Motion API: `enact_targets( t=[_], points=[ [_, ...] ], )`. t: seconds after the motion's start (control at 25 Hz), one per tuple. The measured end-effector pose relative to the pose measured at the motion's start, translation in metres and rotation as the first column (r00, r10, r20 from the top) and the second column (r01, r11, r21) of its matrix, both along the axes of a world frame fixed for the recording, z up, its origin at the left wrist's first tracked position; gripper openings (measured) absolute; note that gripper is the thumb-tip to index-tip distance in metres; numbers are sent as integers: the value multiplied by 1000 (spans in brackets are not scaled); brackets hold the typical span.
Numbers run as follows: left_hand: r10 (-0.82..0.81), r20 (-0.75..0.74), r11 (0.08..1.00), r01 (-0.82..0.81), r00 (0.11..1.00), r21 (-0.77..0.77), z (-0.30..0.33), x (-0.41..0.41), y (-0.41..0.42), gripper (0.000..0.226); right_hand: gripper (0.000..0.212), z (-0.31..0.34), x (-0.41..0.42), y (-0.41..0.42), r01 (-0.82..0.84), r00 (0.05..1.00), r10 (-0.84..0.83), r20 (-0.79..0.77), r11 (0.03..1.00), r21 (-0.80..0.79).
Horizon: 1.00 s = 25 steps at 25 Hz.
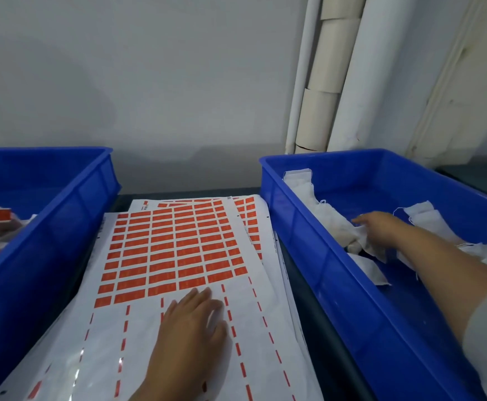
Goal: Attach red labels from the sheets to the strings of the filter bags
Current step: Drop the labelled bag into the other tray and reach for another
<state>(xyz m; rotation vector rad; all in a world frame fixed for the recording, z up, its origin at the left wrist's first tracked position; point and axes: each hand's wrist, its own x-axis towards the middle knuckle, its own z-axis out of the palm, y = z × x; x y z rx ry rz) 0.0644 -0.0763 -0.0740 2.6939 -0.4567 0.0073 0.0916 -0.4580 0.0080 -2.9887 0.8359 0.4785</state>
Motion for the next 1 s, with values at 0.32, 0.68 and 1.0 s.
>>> enact_targets(
  t=[0.32, 0.68, 1.0],
  points=[
    [16, -7, 1000, -16, 1000, -23, 3, -4, 0, 41, 12, 58, -13, 8, 102, 917, -12, 398, 973, -205],
    [145, -84, 842, -168, 986, -513, 43, -14, -2, 65, 21, 130, -16, 187, -446, 676, 591, 440, 803, -394],
    [188, -138, 785, -233, 973, -574, 59, 16, 53, 16, 32, 33, 17, 323, -505, 858, 475, 196, 849, 154]
  ],
)
